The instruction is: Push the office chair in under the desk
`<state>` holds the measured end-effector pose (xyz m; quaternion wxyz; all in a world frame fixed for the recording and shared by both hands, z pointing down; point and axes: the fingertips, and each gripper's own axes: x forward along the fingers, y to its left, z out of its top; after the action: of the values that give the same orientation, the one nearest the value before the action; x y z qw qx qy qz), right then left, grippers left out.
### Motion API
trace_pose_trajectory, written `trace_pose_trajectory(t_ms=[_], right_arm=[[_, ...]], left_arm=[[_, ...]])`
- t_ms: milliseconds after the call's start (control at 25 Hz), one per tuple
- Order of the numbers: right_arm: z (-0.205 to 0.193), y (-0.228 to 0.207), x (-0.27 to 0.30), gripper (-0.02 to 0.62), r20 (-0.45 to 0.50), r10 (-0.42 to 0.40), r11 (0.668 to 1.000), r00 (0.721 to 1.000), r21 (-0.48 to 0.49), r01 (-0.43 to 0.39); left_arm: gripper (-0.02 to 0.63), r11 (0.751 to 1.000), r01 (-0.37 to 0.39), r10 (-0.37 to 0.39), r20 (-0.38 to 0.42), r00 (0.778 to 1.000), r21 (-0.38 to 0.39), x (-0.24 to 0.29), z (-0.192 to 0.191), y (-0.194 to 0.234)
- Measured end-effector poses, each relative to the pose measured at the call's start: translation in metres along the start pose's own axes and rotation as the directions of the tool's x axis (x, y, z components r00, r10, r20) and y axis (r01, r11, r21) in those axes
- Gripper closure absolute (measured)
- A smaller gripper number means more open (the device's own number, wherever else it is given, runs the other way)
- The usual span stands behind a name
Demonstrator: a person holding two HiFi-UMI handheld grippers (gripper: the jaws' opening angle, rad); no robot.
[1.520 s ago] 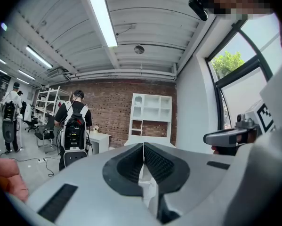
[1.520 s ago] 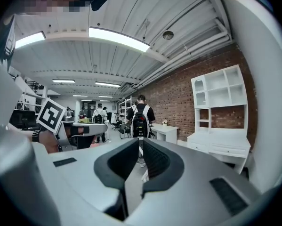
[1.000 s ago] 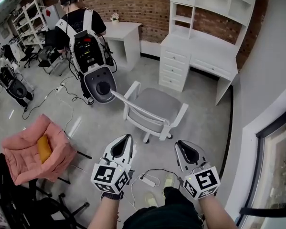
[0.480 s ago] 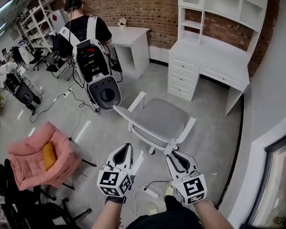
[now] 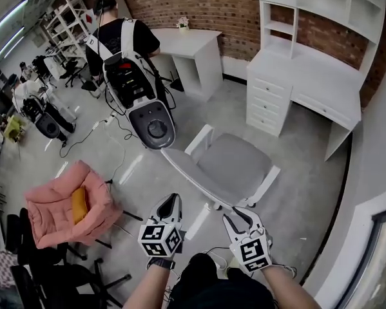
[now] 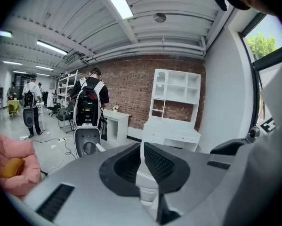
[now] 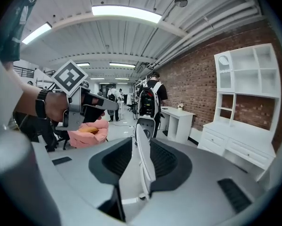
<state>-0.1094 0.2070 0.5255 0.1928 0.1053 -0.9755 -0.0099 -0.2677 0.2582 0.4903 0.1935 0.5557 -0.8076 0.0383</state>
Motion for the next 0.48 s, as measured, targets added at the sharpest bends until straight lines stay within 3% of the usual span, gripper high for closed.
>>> trace_pose_trajectory(t_ms=[160,320,480], right_arm=[[-0.011,-0.001,0.01,0.482,-0.042,0.015,0.999,0.999,-0.031,-0.016],[-0.024,-0.004,0.023,0.471,-0.077,0.015,0.996,0.997,-0.083,-0.021],[-0.032,-0.006,0.04,0.466,-0.104,-0.004,0.992,0.995,-0.123,-0.009]], left_arm=[[0.589,0.999,-0.023,0.021,-0.041,0.999,-0.048,0.011,-0.006,0.014],[0.525,0.993,-0.036,0.028,-0.074,0.997,-0.114,0.029,-0.011,0.031],[0.515,0.991,-0.043,0.031,-0.095,0.995,-0.124,0.056,-0.015,0.052]])
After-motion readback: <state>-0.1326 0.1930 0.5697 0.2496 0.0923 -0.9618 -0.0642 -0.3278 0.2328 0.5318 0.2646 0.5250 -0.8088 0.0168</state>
